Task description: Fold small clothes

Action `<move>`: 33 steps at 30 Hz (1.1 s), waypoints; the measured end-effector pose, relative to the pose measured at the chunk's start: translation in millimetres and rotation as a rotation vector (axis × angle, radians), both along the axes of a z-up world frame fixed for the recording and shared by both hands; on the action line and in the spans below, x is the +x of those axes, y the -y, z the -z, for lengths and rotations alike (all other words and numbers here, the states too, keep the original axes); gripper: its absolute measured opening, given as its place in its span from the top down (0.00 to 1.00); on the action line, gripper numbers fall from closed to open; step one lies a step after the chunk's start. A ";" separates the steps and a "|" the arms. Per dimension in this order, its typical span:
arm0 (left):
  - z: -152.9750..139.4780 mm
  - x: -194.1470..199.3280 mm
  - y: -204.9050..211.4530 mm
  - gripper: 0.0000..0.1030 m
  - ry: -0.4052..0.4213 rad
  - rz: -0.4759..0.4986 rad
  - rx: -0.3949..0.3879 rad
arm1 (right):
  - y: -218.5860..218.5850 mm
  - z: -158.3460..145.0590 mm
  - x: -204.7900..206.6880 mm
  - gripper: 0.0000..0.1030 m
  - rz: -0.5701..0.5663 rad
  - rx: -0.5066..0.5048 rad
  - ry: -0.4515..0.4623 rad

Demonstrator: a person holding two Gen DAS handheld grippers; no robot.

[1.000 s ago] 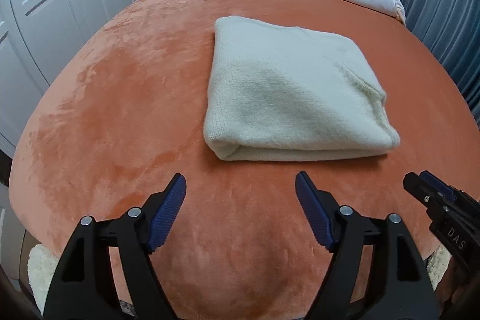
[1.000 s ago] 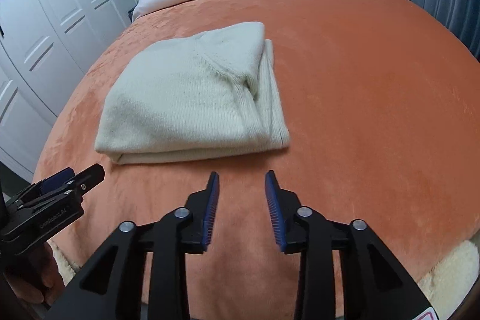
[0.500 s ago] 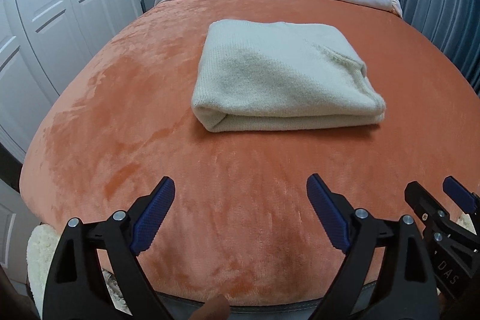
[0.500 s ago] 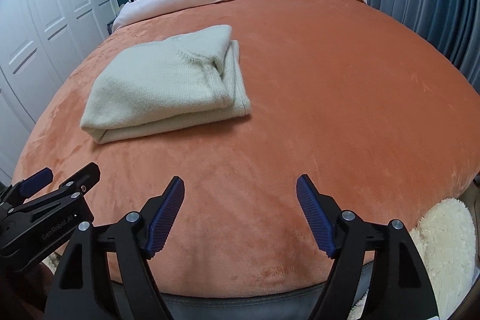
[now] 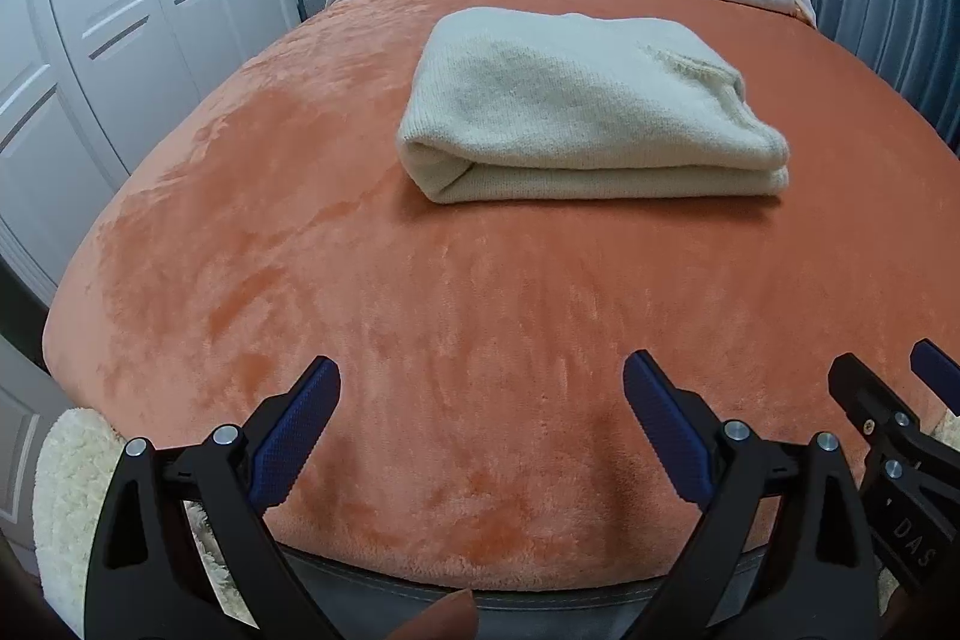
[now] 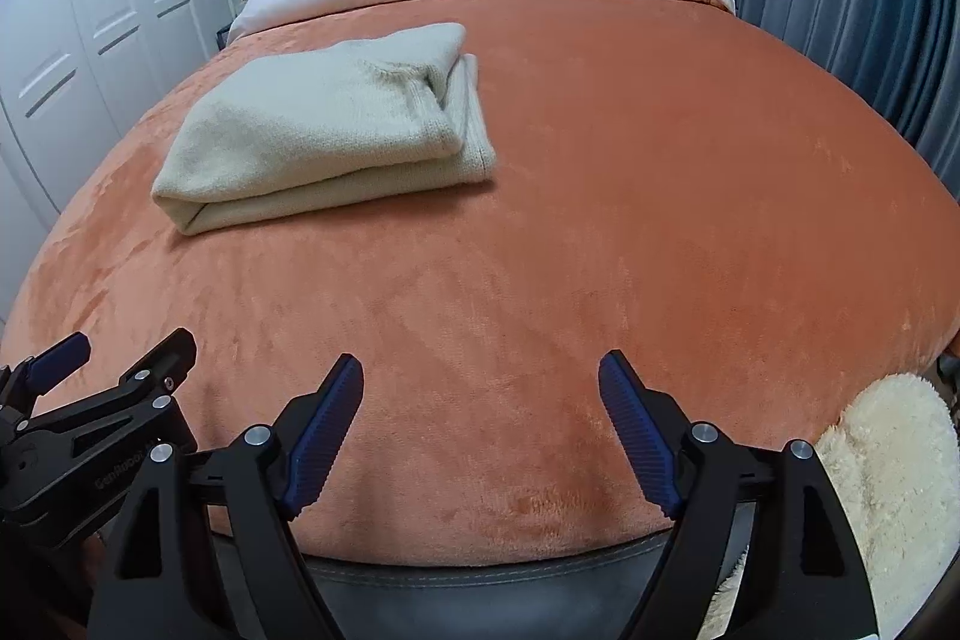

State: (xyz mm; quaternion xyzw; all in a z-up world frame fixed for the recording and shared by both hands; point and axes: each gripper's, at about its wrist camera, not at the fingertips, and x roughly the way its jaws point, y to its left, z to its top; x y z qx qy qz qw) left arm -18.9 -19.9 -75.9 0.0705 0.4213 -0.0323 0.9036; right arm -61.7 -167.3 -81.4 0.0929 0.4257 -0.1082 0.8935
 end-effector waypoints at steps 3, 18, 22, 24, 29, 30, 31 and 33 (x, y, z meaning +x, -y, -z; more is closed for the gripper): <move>3.4 -1.4 0.3 0.10 -0.001 0.001 0.002 | 3.2 5.8 0.8 0.23 0.000 0.015 -0.017; 10.2 -1.6 -10.0 0.10 -0.012 -0.030 -0.020 | 2.1 8.9 0.1 0.23 -0.015 0.004 -0.013; 11.2 -1.7 -11.1 0.10 -0.016 -0.028 -0.023 | 0.0 8.5 -0.9 0.23 -0.016 0.003 -0.009; 11.8 -1.2 -11.1 0.10 -0.016 -0.025 -0.021 | -0.9 8.7 -0.9 0.23 -0.016 0.002 -0.009; 13.9 -0.8 -12.8 0.10 -0.020 -0.027 -0.020 | -1.6 9.6 -0.7 0.23 -0.018 0.001 -0.016; 14.4 -0.7 -12.9 0.10 -0.021 -0.028 -0.019 | -2.5 10.2 -0.9 0.23 -0.017 0.002 -0.018; 14.9 -0.5 -13.1 0.10 -0.022 -0.028 -0.020 | -2.3 11.0 -0.7 0.23 -0.017 0.005 -0.019; 15.6 -0.2 -13.1 0.10 -0.025 -0.029 -0.020 | -2.3 12.8 -0.7 0.23 -0.014 0.010 -0.026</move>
